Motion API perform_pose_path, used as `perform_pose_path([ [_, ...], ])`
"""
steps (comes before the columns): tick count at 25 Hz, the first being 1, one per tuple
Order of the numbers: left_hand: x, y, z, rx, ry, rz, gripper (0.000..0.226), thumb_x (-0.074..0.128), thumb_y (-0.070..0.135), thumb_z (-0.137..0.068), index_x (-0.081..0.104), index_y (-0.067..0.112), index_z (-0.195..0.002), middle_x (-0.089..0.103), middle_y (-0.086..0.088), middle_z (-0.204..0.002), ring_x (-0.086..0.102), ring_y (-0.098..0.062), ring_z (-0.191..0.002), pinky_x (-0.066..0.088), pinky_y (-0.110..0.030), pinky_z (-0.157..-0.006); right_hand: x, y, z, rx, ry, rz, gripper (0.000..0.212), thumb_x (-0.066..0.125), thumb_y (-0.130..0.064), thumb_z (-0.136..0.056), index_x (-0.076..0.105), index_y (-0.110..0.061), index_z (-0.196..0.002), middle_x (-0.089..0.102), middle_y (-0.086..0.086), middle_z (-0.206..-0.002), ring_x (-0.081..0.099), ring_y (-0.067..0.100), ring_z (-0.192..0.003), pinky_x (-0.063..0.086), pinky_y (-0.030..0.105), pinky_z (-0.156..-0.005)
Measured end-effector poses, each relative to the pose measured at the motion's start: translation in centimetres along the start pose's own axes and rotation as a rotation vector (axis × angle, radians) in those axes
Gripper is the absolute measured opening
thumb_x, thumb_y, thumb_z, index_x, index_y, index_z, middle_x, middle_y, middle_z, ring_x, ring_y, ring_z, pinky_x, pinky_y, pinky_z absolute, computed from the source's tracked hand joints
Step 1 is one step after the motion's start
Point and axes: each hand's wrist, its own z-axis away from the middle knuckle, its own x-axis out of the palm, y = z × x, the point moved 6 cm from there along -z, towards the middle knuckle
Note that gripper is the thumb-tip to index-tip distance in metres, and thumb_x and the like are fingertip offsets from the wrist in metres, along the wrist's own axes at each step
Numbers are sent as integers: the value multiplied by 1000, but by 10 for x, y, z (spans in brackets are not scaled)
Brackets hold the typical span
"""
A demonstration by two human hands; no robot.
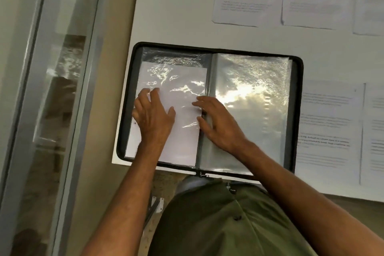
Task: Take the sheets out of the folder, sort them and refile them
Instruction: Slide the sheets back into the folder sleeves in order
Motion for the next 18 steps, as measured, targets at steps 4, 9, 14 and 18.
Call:
perform_pose_path([
  [4, 6, 48, -32, 83, 7, 101, 63, 72, 39, -90, 48, 19, -144, 37, -11, -154, 35, -33, -139, 34, -53, -111, -70, 36, -15, 103, 206, 2, 37, 59, -18, -103, 58, -18, -140, 53, 1, -146, 46, 17, -140, 42, 45, -114],
  [9, 11, 121, -92, 185, 9, 187, 55, 69, 35, -92, 50, 19, -142, 38, -9, -151, 35, -31, -138, 34, -50, -111, -143, 79, -46, 217, 347, 42, 41, 63, -21, -101, 56, -19, -142, 50, -2, -152, 44, 14, -142, 39, 42, -118],
  [14, 21, 188, -152, 202, -41, 255, 59, 65, 40, -95, 46, 20, -146, 34, -6, -154, 32, -28, -141, 36, -48, -111, -182, 102, -100, 327, 315, 198, 64, 63, -38, -102, 40, -15, -157, 27, 6, -170, 22, 25, -157, 20, 36, -126],
  [18, 29, 227, -193, 190, -45, 258, 60, 64, 42, -96, 43, 19, -147, 33, -5, -154, 31, -27, -142, 36, -48, -111, -196, 109, -144, 257, 328, 333, 69, 58, -43, -103, 33, -13, -160, 18, 11, -172, 12, 30, -160, 15, 40, -127],
])
